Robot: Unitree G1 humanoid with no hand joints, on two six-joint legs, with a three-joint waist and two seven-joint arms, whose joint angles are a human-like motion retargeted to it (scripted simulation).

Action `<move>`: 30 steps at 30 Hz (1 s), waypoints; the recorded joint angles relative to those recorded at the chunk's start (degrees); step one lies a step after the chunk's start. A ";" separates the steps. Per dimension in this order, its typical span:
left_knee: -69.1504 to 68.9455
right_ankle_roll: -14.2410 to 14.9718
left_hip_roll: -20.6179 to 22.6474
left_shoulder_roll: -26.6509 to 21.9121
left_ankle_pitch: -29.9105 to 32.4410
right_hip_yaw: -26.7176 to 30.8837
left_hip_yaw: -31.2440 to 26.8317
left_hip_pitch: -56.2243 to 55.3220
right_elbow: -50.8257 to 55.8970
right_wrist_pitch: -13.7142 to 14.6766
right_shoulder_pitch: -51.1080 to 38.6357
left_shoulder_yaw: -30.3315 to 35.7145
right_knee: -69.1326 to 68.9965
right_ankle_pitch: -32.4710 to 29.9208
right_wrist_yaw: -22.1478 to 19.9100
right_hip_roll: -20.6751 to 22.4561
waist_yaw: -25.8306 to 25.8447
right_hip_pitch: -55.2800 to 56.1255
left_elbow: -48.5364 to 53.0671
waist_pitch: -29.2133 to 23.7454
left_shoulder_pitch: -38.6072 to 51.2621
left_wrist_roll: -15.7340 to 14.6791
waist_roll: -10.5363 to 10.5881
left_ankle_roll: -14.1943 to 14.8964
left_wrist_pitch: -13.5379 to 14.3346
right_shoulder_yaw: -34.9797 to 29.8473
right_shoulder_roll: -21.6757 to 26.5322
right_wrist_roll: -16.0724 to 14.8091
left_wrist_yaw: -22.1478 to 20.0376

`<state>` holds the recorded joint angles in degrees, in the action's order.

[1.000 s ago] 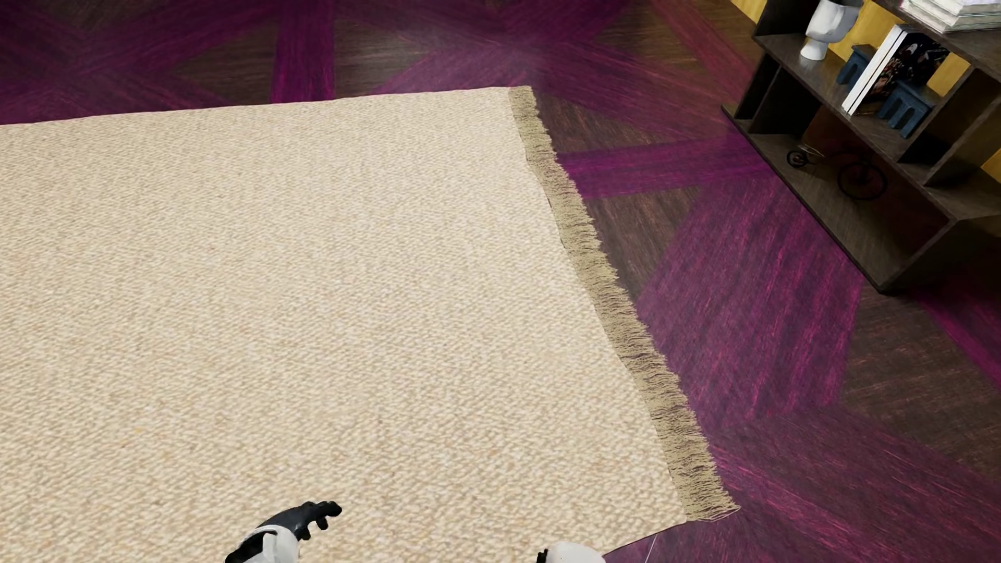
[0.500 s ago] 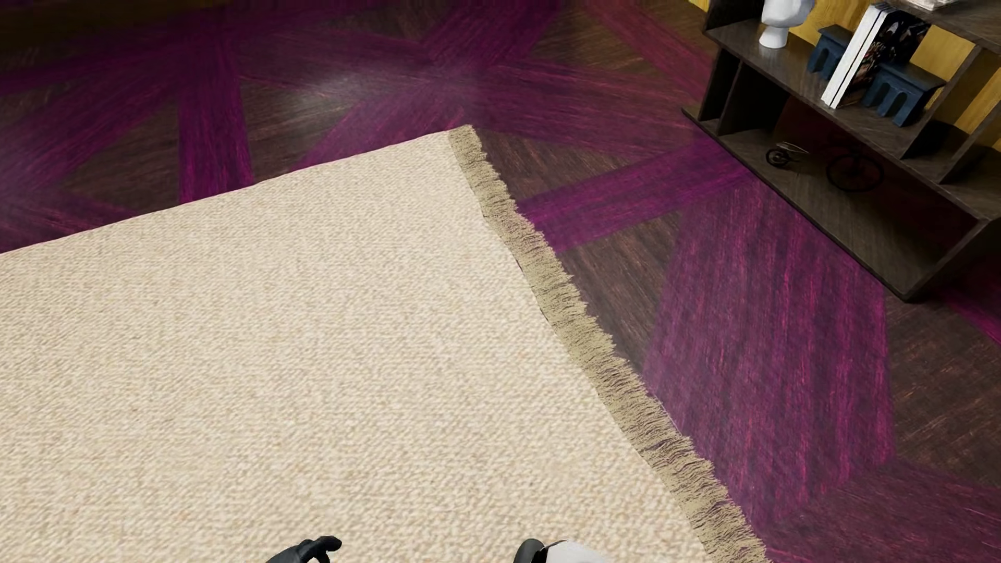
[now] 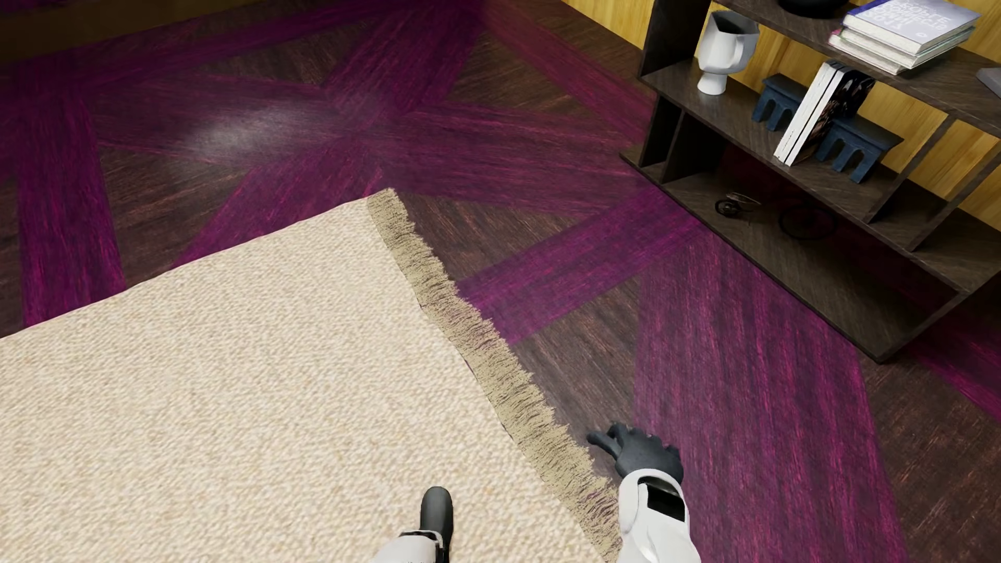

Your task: Approach the dark shelves

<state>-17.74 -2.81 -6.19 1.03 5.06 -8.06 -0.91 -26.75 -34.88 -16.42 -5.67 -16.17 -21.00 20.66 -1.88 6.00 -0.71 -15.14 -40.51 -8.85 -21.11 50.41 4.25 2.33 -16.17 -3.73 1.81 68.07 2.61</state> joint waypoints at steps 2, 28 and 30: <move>-11.31 0.95 0.53 1.74 -1.99 0.98 1.91 0.61 -4.34 -2.59 3.17 -1.34 -7.92 -6.96 1.13 -3.12 -0.13 -1.60 1.88 -0.32 0.93 -1.39 -1.38 -0.02 0.17 -0.43 0.73 0.69 -2.67; -56.89 -9.38 -7.14 -5.32 -6.98 -12.85 9.23 21.33 -13.50 -3.35 13.90 8.74 -4.39 -15.30 -1.41 -0.39 4.14 28.93 -1.53 -0.73 13.05 -1.83 0.66 -3.19 -0.32 10.25 -5.67 7.82 0.42; -60.29 -8.60 -5.78 -3.59 -6.39 -7.96 3.90 10.66 -13.14 0.72 6.98 7.98 -1.02 -13.80 -2.11 3.00 2.48 23.42 -0.40 -0.27 8.96 -0.99 0.80 -2.40 -0.69 6.44 -5.44 9.61 1.60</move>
<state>-78.03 -11.41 -11.97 -2.56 -1.33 -16.02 3.00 -16.09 -48.02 -15.70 1.31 -8.19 -22.01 6.86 -3.99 9.00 1.77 8.28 -40.91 -9.13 -12.15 49.42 5.05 -0.07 -16.86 2.71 -3.63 77.67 4.21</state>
